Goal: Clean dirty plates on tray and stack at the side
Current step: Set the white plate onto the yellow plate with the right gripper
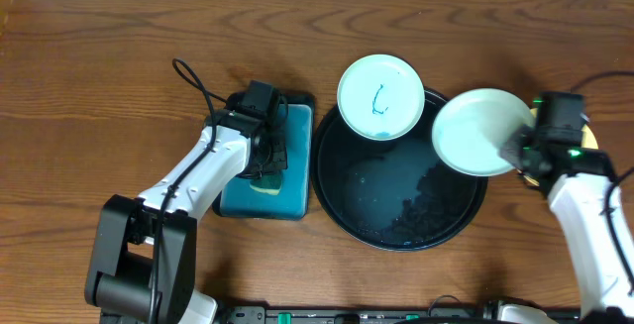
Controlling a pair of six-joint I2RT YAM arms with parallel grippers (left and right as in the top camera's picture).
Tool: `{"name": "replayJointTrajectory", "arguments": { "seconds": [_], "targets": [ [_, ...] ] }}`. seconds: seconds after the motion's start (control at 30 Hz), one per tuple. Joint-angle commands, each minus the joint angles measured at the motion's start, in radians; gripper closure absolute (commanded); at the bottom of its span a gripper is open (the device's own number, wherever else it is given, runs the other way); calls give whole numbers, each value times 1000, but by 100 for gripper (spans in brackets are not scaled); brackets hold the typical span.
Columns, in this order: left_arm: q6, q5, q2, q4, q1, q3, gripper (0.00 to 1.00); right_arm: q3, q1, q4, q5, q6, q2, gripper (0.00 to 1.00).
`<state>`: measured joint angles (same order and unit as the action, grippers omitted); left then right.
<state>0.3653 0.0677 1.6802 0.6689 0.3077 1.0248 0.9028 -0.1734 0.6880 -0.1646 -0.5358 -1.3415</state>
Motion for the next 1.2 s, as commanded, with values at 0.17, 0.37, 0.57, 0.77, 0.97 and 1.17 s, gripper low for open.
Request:
{"name": "replayJointTrajectory", "arguments": {
  "seconds": [0.17, 0.37, 0.57, 0.77, 0.97, 1.17],
  "targets": [
    [-10, -16, 0, 0, -6, -7, 93, 15, -327, -16, 213, -55, -134, 99],
    [-10, -16, 0, 0, -6, -7, 92, 15, -476, -30, 232, -56, -189, 99],
    [-9, -16, 0, 1, -6, -7, 92, 15, -574, -76, 341, -80, -190, 74],
    [-9, -16, 0, 1, -6, -7, 92, 15, -552, -82, 438, 15, -190, 41],
    [-9, -16, 0, 1, -6, -7, 92, 15, -465, -159, 685, 205, -190, 36],
    [-9, -16, 0, 1, -6, -7, 92, 20, -261, -208, 774, 344, -190, 38]
  ]
}}
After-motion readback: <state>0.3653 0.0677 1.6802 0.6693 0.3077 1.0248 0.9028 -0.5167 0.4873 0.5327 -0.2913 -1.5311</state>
